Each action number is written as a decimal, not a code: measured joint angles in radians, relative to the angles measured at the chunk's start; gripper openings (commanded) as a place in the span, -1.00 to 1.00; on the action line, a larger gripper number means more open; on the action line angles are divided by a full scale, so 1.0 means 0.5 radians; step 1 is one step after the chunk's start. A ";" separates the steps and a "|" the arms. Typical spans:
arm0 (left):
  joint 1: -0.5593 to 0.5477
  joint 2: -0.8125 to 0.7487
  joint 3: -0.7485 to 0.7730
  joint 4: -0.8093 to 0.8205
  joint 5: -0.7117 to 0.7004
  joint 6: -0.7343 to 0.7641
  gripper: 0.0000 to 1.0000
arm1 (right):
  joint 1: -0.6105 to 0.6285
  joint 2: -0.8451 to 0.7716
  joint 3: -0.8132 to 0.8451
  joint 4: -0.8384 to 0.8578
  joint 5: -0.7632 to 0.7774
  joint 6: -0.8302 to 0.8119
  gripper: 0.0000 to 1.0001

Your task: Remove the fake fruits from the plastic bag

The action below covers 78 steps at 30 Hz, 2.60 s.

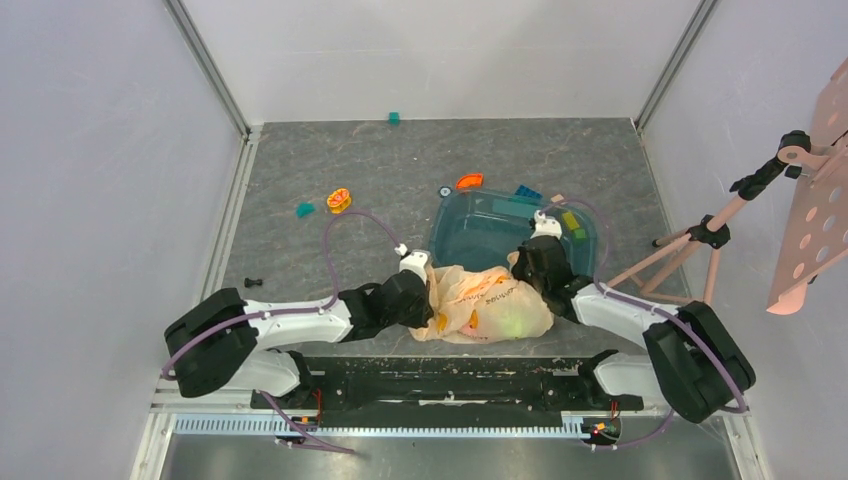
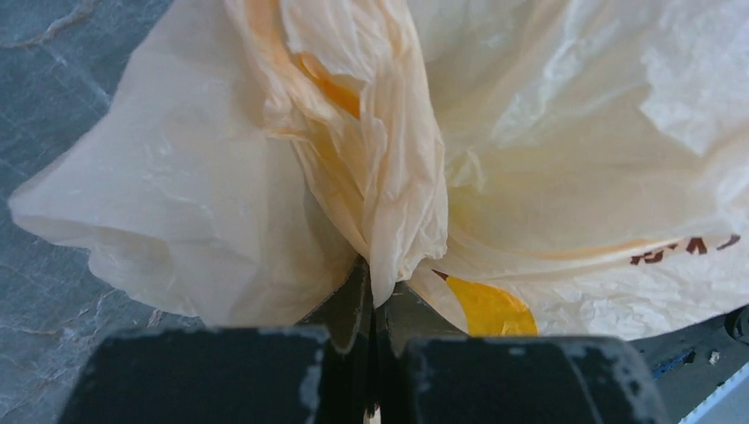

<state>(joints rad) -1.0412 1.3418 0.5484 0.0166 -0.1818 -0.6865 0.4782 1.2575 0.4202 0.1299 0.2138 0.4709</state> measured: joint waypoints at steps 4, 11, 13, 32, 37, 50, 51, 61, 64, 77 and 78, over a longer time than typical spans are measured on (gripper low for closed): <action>0.001 0.029 -0.014 0.007 -0.047 -0.040 -0.96 | 0.048 0.174 0.005 0.123 -0.071 0.016 -1.00; 0.093 0.368 0.298 0.004 -0.087 -0.037 -0.96 | 0.048 0.607 0.346 0.285 -0.180 -0.101 -1.00; 0.172 0.507 0.430 0.028 -0.051 -0.035 -0.96 | 0.048 0.713 0.464 0.278 -0.208 -0.147 -1.00; 0.763 1.568 1.929 -0.167 0.255 0.220 -0.96 | -0.209 1.629 1.717 -0.031 -0.489 -0.349 -1.00; 0.838 1.738 2.270 -0.288 0.266 0.323 -0.96 | -0.248 1.946 2.274 -0.226 -0.528 -0.458 -1.00; 0.848 1.401 1.994 -0.405 0.191 0.401 -0.96 | -0.297 1.551 1.833 -0.224 -0.532 -0.563 -1.00; 0.848 1.270 1.894 -0.407 0.165 0.401 -0.96 | -0.297 1.459 1.765 -0.223 -0.533 -0.565 -1.00; 0.848 0.065 0.988 0.031 0.109 0.391 -0.96 | -0.285 0.346 0.971 0.229 -0.785 -0.529 -1.00; 0.848 -0.207 0.565 0.233 0.114 0.391 -0.95 | -0.256 0.122 0.656 0.296 -0.836 -0.524 -1.00; 0.848 -0.945 -0.293 0.801 0.409 0.372 -0.39 | -0.227 -0.900 0.136 0.079 -0.929 -0.574 0.50; 0.848 -0.976 -0.293 0.807 0.442 0.366 -0.23 | -0.227 -0.958 0.162 0.036 -0.951 -0.580 0.54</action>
<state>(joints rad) -0.6174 0.8539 0.4019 0.4202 0.0391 -0.5034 0.3649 0.7784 0.5011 0.1478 -0.2619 0.1810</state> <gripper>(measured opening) 0.241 0.671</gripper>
